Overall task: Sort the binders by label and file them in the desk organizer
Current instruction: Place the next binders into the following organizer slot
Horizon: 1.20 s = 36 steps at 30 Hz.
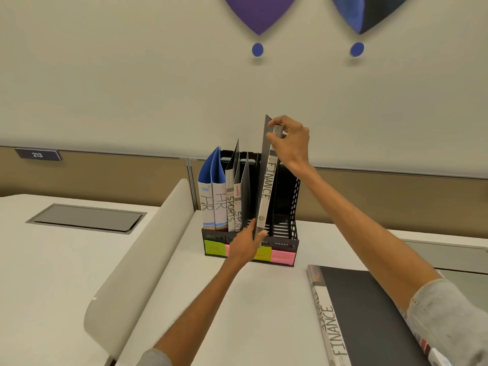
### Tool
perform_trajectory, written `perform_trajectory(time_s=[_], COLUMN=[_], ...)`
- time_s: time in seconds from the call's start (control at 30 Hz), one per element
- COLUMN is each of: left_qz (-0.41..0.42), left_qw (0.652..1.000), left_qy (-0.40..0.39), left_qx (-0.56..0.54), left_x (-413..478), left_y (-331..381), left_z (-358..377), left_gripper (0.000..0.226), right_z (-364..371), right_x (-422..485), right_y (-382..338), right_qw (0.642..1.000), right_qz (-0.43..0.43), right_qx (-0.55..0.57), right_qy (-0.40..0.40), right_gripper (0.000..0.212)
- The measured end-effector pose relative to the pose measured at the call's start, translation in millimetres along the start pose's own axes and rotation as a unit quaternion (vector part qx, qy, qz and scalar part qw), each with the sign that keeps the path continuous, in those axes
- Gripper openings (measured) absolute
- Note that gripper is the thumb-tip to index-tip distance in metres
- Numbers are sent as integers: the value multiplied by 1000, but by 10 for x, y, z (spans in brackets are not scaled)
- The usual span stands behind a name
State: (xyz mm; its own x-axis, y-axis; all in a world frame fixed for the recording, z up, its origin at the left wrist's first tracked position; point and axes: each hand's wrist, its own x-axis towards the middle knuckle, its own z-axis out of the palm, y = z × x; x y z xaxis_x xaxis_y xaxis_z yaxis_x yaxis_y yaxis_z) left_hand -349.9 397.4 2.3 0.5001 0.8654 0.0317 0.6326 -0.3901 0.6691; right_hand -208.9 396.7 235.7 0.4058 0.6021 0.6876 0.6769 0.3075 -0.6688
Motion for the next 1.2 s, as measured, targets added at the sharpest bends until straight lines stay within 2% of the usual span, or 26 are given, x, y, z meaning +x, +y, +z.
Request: perform_trajectory(time_s=[0.33,0.47,0.63,0.8,1.0,1.2], left_qz=[-18,8,8,-7,-40,-39], left_qw=[1000,995,993,991,990,986], left_qy=[-10,-63,-11,37,39,20], left_qx=[14,76,118,131,126,159], left_x=[314,392,456,509,533,520], left_y=[-331,-435,-411,-392,-393,-373], left_z=[75,-47,-48,35,76,134], left_gripper=[62,60,68,56,49,54], right_z=[252,380,476,469,411,422], right_x=[133,67,46,-29,-97,-79], right_y=[337,353,343,351,435,396], right_qw=[1000,998,995,995,996,996], right_qz=[-6,-43,-66,-91,-81,-77], right_qx=[5,-31,-39,-33,-45,-49], right_qy=[-10,-43,-57,-36,-2,2], right_gripper=[25,32,35,33,30,27])
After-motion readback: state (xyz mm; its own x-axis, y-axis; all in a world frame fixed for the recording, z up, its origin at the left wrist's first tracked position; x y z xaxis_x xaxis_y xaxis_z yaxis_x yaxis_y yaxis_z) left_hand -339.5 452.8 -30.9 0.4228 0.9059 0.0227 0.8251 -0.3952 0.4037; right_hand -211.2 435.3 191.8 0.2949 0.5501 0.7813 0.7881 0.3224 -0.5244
